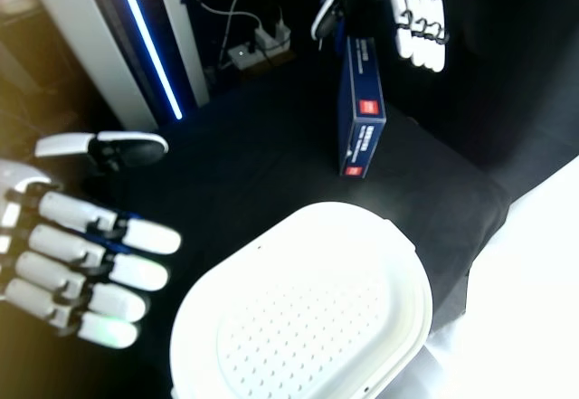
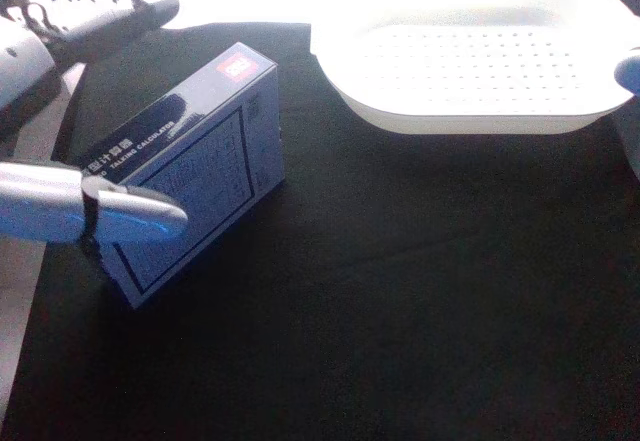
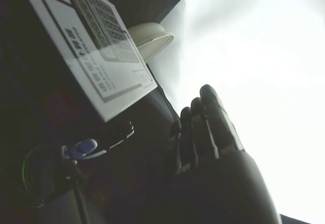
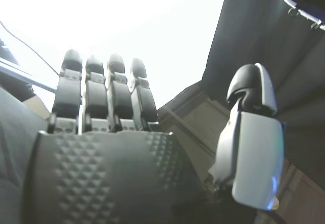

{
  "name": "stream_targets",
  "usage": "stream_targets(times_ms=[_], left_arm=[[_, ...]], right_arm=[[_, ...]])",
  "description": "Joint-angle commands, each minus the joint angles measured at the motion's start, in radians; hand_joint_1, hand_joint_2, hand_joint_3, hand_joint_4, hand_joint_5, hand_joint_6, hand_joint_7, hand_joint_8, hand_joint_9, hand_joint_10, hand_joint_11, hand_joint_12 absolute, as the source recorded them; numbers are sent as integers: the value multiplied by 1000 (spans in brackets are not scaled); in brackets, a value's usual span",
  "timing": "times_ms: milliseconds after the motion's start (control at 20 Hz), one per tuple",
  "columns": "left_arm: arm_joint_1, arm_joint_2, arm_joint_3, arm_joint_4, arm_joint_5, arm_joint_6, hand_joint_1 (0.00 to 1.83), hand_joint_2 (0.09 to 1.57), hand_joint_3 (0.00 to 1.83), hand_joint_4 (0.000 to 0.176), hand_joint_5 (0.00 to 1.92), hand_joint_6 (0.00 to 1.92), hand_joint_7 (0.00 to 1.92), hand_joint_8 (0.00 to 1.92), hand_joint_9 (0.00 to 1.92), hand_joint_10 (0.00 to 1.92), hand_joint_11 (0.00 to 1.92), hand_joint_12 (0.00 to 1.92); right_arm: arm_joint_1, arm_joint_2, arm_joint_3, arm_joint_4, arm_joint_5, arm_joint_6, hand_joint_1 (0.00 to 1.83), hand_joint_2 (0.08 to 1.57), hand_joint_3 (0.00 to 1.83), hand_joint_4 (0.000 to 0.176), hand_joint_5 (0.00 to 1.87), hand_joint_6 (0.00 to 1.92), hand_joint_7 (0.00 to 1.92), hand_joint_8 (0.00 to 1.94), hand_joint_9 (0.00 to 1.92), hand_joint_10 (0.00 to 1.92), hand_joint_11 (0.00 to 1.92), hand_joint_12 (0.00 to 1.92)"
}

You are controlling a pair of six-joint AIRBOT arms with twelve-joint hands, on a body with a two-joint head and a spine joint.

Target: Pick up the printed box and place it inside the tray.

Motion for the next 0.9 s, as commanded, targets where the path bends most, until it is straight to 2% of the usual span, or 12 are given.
stream_targets(times_ms=[0, 250, 450, 500, 550, 600, 700, 750, 850], left_arm=[[-11, 0, 5, -15, -126, 1, 489, 738, 0, 0, 142, 0, 232, 0, 249, 0, 359, 0], [33, -31, 6, -56, -163, 15, 437, 757, 2, 0, 118, 0, 189, 0, 211, 0, 315, 0], [69, -54, 18, -103, -182, 15, 494, 772, 6, 0, 144, 10, 212, 8, 214, 3, 294, 0], [76, -65, 25, -121, -183, 15, 458, 793, 14, 2, 156, 13, 214, 7, 213, 2, 293, 0], [81, -77, 34, -138, -185, 15, 423, 804, 15, 26, 168, 15, 219, 8, 217, 3, 299, 3], [85, -90, 44, -155, -184, 15, 424, 808, 13, 35, 175, 13, 227, 8, 218, 2, 298, 2], [88, -110, 56, -178, -184, 14, 417, 842, 20, 24, 127, 0, 199, 0, 199, 0, 302, 3], [93, -123, 61, -191, -188, 14, 415, 851, 19, 24, 114, 0, 191, 0, 191, 0, 298, 1], [103, -136, 63, -202, -199, 13, 402, 880, 24, 3, 124, 7, 166, 0, 173, 0, 274, 0]], right_arm=[[3, 5, 5, 15, 123, 6, 501, 866, 0, 19, 226, 1, 213, 0, 120, 0, 95, 63], [3, 2, 2, 15, 129, 6, 501, 852, 0, 10, 230, 0, 227, 2, 156, 10, 145, 88], [3, -1, 0, 15, 134, 6, 525, 854, 0, 11, 241, 3, 221, 0, 142, 1, 116, 78], [3, -2, 0, 15, 136, 6, 515, 864, 1, 8, 226, 0, 214, 0, 135, 0, 102, 73], [3, -2, -1, 15, 137, 6, 513, 874, 5, 11, 226, 1, 228, 5, 145, 4, 104, 75], [3, -2, -1, 14, 138, 6, 525, 898, 14, 25, 220, 0, 221, 2, 137, 1, 96, 74], [3, -3, -2, 14, 139, 6, 546, 904, 10, 32, 220, 0, 232, 5, 161, 9, 107, 85], [3, -4, -3, 14, 140, 6, 537, 905, 8, 45, 225, 2, 241, 7, 167, 10, 101, 87], [3, -4, -3, 14, 140, 6, 551, 896, 1, 37, 240, 6, 231, 1, 137, 0, 47, 72]])
